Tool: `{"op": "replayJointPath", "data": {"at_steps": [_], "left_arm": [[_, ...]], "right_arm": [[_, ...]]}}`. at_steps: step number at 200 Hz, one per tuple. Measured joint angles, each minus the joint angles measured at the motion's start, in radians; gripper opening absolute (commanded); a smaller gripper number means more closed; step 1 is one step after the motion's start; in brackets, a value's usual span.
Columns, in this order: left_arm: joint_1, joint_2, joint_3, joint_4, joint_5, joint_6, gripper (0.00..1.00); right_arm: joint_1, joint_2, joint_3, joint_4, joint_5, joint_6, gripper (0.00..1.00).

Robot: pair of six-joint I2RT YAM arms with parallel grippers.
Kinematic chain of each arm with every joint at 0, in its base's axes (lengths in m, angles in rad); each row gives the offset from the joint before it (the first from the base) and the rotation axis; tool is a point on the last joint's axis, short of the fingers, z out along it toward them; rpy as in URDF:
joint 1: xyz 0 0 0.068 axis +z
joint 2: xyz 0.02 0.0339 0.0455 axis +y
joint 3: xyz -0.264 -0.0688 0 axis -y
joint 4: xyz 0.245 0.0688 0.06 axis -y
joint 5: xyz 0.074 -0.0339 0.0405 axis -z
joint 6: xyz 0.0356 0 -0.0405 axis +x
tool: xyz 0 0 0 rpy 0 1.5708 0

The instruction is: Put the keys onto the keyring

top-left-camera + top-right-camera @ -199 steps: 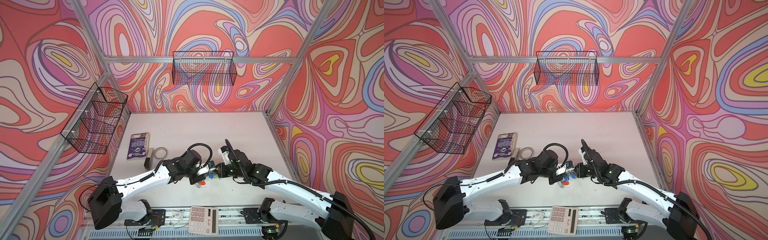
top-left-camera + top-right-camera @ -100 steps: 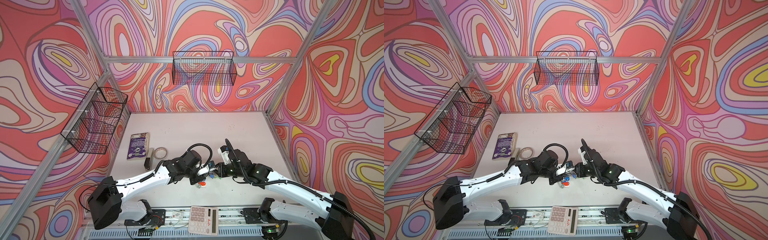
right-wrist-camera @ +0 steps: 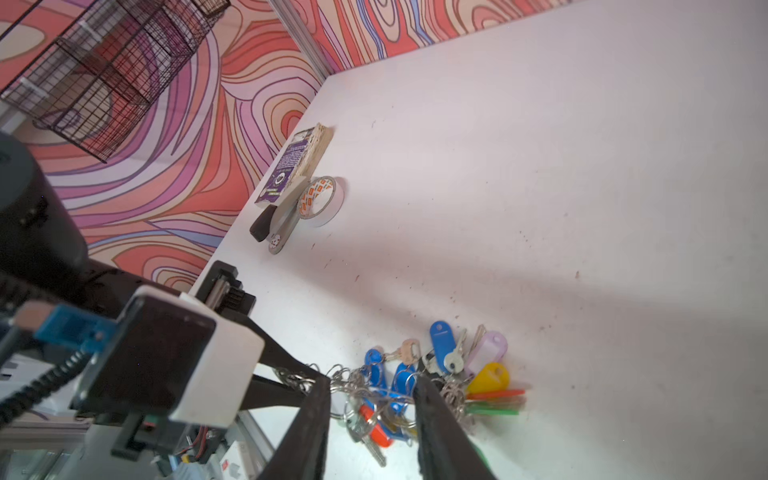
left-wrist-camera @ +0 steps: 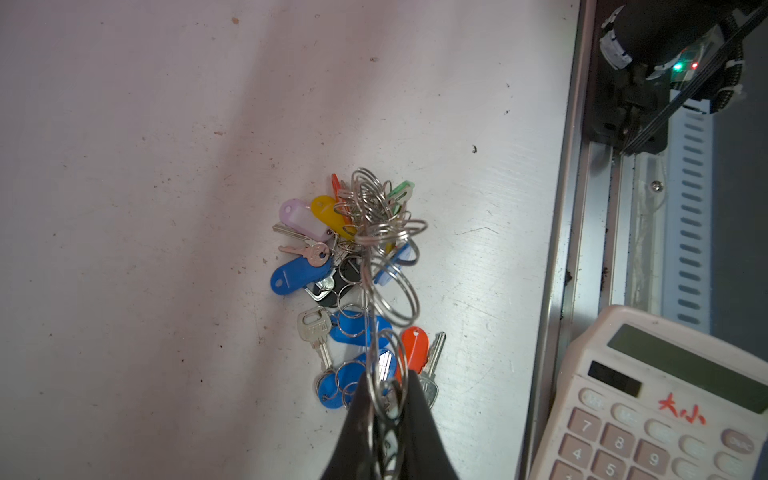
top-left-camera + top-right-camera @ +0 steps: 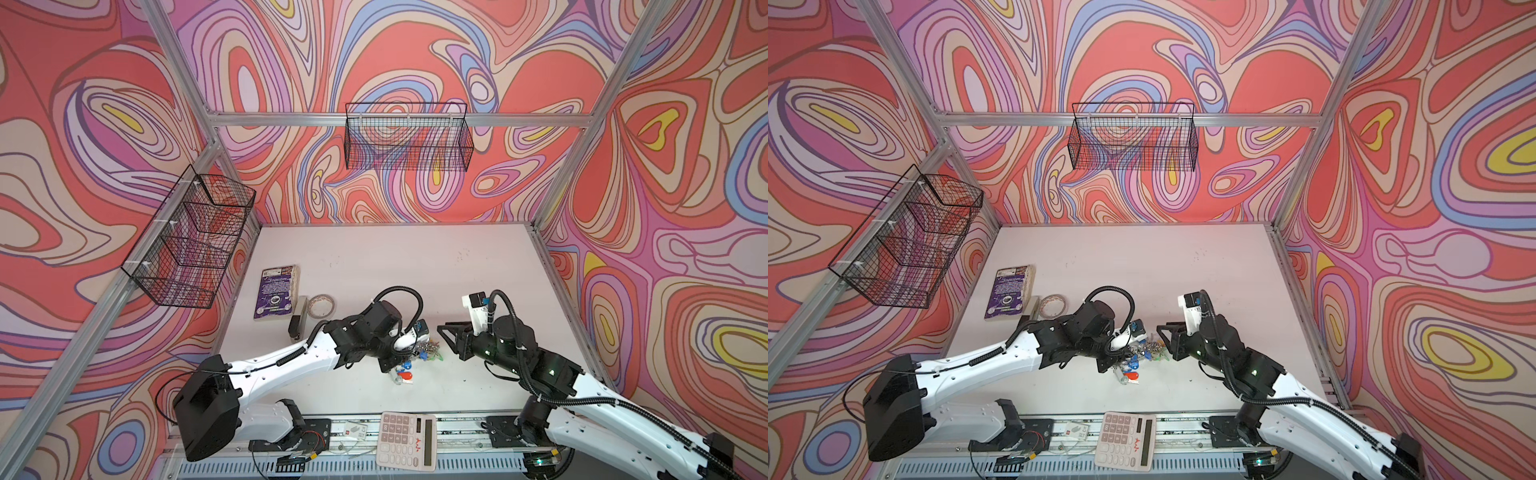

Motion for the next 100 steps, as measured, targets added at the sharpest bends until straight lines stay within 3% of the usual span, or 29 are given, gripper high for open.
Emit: {"op": "replayJointPath", "data": {"at_steps": [20,61,100], "left_arm": [[0.011,-0.005,0.031,-0.036,0.000,-0.051,0.00],[0.018,-0.037,0.103,-0.092,-0.032,-0.164,0.00],[0.018,-0.054,0.164,-0.130,-0.089,-0.265,0.00]], "right_arm": [[0.000,-0.016,-0.072,0.102,0.008,-0.056,0.43],[0.000,0.098,-0.118,0.299,0.002,-0.143,0.43],[0.000,0.108,-0.114,0.383,-0.003,-0.198,0.56]]}}
